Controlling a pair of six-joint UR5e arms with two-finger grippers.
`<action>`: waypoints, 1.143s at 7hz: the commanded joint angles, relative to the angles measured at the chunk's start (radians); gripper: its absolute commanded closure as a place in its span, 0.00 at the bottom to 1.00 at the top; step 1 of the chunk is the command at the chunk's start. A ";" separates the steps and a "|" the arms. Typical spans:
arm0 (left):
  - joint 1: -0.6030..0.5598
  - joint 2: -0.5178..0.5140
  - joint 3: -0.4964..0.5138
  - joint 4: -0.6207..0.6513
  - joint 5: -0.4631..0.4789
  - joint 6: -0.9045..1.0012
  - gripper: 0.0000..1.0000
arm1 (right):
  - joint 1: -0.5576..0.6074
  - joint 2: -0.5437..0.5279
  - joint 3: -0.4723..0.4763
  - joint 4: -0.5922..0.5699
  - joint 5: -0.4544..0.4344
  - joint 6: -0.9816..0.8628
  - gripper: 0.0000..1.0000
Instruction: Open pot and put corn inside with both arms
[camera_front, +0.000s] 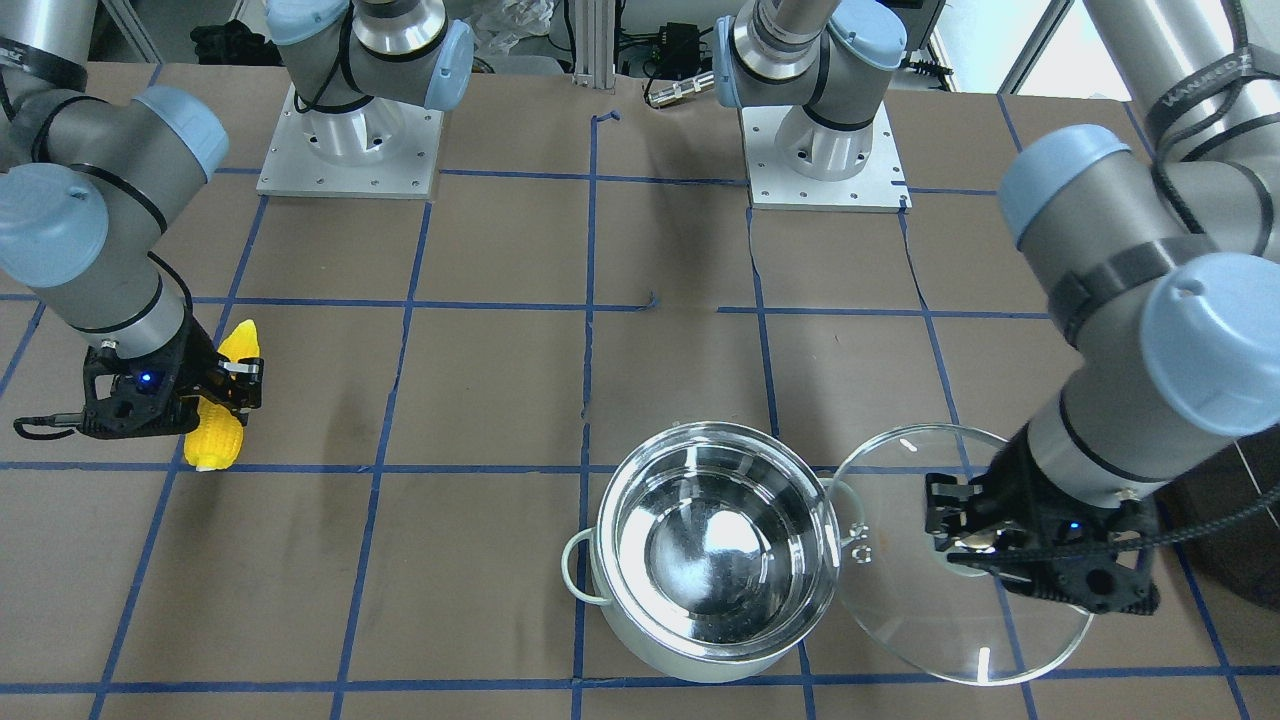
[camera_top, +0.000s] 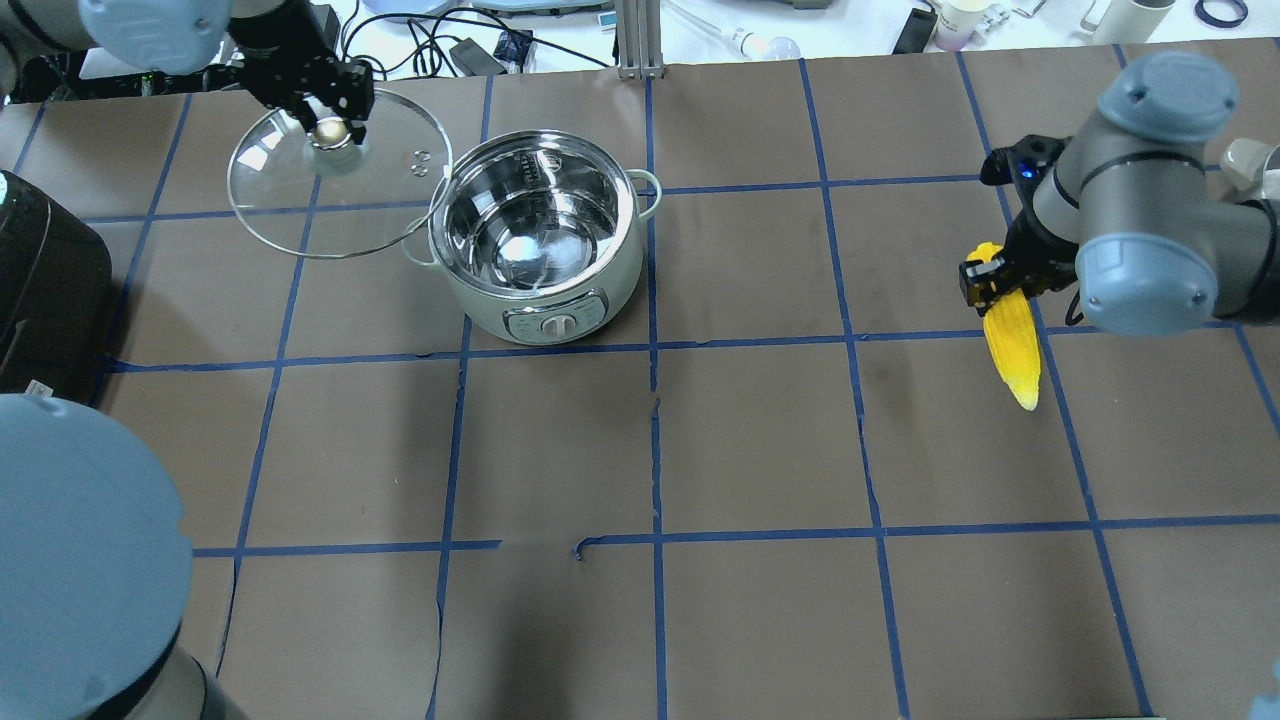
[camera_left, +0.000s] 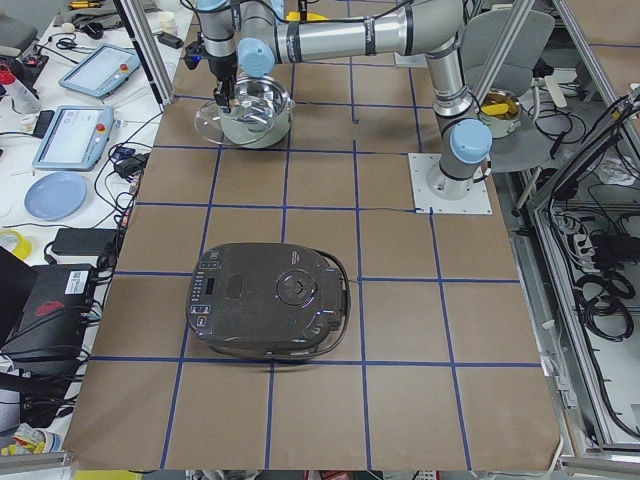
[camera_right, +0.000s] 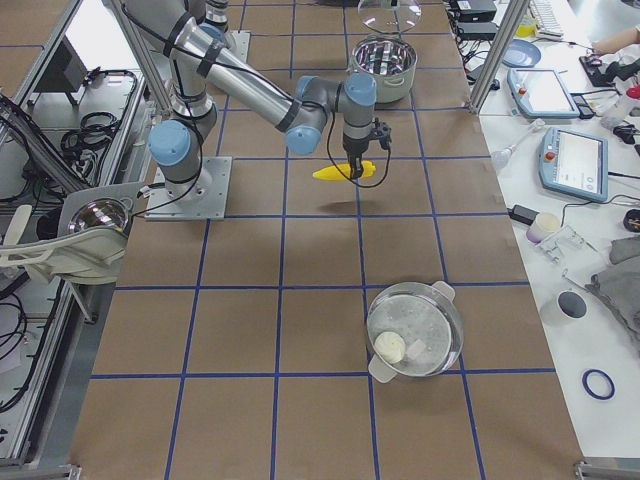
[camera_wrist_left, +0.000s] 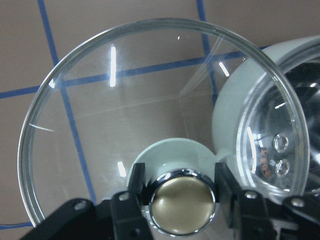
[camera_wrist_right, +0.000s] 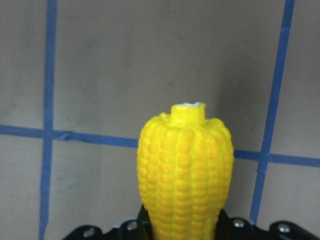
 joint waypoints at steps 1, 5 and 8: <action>0.148 0.005 -0.130 0.092 -0.002 0.308 1.00 | 0.135 0.035 -0.229 0.183 0.006 0.171 0.90; 0.233 0.046 -0.502 0.452 -0.093 0.324 1.00 | 0.489 0.289 -0.750 0.425 0.011 0.675 0.90; 0.251 0.039 -0.511 0.452 -0.116 0.347 0.00 | 0.659 0.473 -0.974 0.404 0.015 0.890 0.90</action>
